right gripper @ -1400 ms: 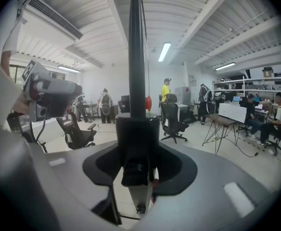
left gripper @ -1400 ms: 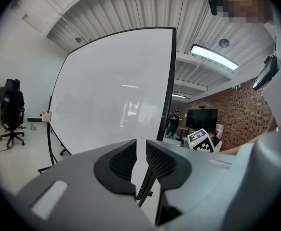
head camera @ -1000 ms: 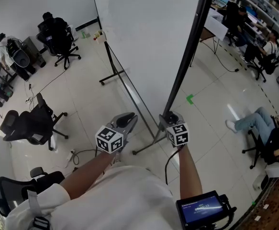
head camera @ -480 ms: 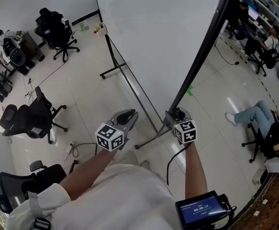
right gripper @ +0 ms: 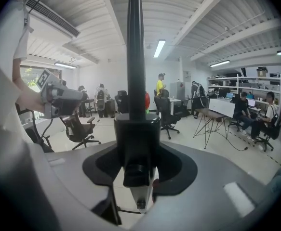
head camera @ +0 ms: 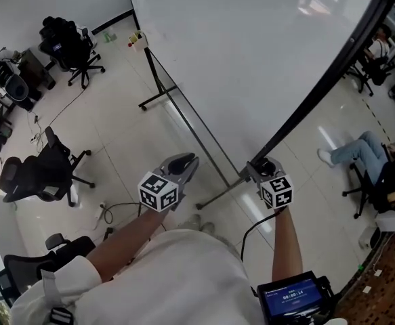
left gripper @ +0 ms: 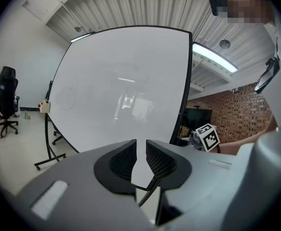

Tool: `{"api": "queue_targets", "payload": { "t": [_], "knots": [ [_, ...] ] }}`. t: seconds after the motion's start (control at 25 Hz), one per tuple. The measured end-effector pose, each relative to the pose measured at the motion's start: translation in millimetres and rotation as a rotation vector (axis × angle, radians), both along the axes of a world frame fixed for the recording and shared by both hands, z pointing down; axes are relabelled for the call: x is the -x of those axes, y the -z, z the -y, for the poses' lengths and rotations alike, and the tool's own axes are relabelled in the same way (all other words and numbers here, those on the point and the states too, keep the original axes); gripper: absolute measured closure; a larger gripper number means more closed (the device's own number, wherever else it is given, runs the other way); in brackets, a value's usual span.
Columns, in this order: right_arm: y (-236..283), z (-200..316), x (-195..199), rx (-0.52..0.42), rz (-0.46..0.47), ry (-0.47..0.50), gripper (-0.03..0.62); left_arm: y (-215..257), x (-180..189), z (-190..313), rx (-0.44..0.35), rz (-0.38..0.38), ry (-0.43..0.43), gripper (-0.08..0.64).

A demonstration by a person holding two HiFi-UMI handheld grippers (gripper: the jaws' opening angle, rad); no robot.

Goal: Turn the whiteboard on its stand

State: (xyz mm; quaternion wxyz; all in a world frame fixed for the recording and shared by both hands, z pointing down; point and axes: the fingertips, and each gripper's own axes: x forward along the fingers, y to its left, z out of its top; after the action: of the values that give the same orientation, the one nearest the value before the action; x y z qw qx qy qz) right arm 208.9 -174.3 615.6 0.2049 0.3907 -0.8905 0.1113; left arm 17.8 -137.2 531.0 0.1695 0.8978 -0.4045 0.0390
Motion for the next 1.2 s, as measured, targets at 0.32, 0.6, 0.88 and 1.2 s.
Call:
{"api": "queue_targets", "payload": {
  "t": [0.32, 0.6, 0.88, 1.2],
  "knots": [
    [2.9, -12.0, -24.3, -0.005, 0.005, -0.035, 0.405, -4.0, -1.2, 7.9, -0.010, -0.021, -0.032, 0.494],
    [2.8, -17.5, -42.5, -0.011, 0.006, -0.030, 0.405, -14.1, -2.6, -6.3, 0.006, -0.026, -0.011, 0.494],
    [-0.8, -27.1, -56.6, -0.001, -0.004, -0.015, 0.405, -17.5, -20.3, -19.9, -0.005, 0.031, 0.042, 0.494],
    [-1.5, -41.0, -74.9, 0.008, 0.005, -0.004, 0.405, -12.6, -52.8, -42.8, -0.014, 0.032, 0.101, 0.494]
  ]
}}
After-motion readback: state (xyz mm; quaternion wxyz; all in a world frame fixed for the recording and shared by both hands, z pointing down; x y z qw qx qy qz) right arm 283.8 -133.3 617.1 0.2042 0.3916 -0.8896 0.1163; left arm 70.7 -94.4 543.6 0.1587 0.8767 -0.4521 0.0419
